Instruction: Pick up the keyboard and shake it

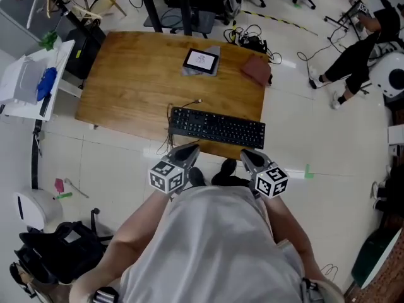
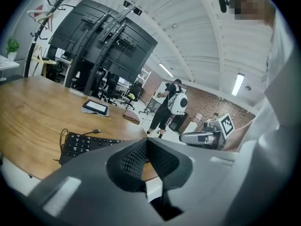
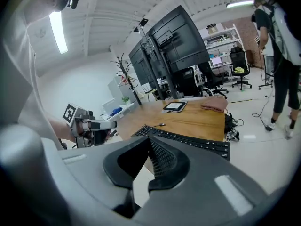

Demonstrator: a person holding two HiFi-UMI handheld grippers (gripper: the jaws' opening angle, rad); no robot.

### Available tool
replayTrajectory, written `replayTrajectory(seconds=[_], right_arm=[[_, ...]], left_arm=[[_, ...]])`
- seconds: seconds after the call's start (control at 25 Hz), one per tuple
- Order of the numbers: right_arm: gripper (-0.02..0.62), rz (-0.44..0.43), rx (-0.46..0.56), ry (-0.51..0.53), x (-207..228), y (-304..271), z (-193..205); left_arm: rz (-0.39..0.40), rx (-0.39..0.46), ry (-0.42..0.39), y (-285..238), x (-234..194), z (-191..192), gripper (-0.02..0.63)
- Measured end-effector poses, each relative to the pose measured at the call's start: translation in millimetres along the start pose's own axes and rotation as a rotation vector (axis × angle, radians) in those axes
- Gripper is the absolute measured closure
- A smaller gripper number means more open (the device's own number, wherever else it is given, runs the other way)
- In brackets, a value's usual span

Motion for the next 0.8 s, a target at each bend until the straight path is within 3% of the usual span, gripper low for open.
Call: replayTrajectory(seconds=[0.24,0.52,0.8], right_arm=[[0.592,0.004,0.008,-0.03,29,-1,1],[0.583,-0.018,-0.02,-0.112,59,-3,11],[0.577,-0.027,-0.102,-0.159,90,-6,28]], left_arm=[[0.036,-0.054,-0.03,-30,19,-15,0.606],[0.002,-0.162,-0.073,-58,15,-15,0.606],[-0.107,-0.206,0.031,-44,-18,4,0.6]])
Point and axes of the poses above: the fingertips, and each gripper's own axes: y backward along the fingers, x to its right, z out of its underside, the point moved 1 cm from there along y, backward along the fingers, and after that the axes turned 7 degrees about -x, right-handed, at the moved point
